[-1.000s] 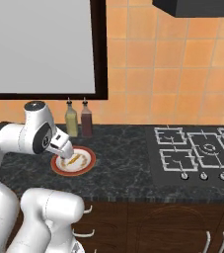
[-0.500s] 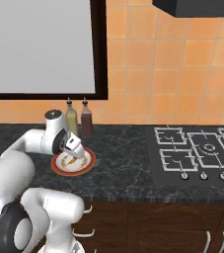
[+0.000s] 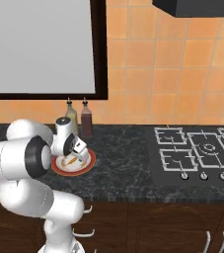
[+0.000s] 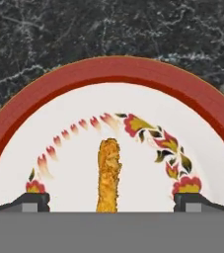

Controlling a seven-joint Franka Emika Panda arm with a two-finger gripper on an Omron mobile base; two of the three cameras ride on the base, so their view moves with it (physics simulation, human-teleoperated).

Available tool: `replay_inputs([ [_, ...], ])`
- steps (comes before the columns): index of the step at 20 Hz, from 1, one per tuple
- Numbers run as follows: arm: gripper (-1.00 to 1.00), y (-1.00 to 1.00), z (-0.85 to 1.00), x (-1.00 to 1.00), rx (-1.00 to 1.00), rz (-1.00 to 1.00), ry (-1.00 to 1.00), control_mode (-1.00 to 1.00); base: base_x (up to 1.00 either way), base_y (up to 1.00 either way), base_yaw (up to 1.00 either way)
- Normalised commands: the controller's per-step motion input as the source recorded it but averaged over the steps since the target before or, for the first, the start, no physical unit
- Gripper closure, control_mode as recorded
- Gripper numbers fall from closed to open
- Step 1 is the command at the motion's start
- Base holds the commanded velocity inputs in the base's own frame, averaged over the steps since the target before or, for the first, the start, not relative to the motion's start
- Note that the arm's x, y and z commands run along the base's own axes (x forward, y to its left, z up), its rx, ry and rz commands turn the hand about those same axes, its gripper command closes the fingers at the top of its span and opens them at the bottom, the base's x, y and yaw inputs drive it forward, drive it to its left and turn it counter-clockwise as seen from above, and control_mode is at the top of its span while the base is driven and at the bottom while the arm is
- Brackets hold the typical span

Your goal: Pick up the knife from the drawer and place it on the cutting board. Then place the meat from the plate to the cutting board.

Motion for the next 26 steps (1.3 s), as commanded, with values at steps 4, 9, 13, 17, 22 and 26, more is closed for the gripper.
replay_inputs([
  [4, -1.0, 0.05, -0.36, 0.32, 0.0, 0.0, 0.0, -1.0, 0.0, 0.0, 0.0],
  [9, -1.0, 0.0, -0.38, 0.03, 0.0, 0.0, -0.02, -1.0, 0.0, 0.0, 0.0],
  [13, -1.0, 0.0, -0.46, 0.0, 0.0, 0.0, -0.04, -1.0, 0.0, 0.0, 0.0],
  [17, 1.0, 0.0, -0.4, 0.0, 0.0, 0.0, -0.03, -1.0, 0.0, 0.0, 0.0],
  [22, 1.0, 0.0, -0.42, 0.0, 0.0, 0.0, 0.0, -1.0, 0.0, 0.0, 0.0],
  [26, 1.0, 0.0, -0.52, -0.02, 0.0, 0.0, 0.0, -1.0, 0.0, 0.0, 0.0],
])
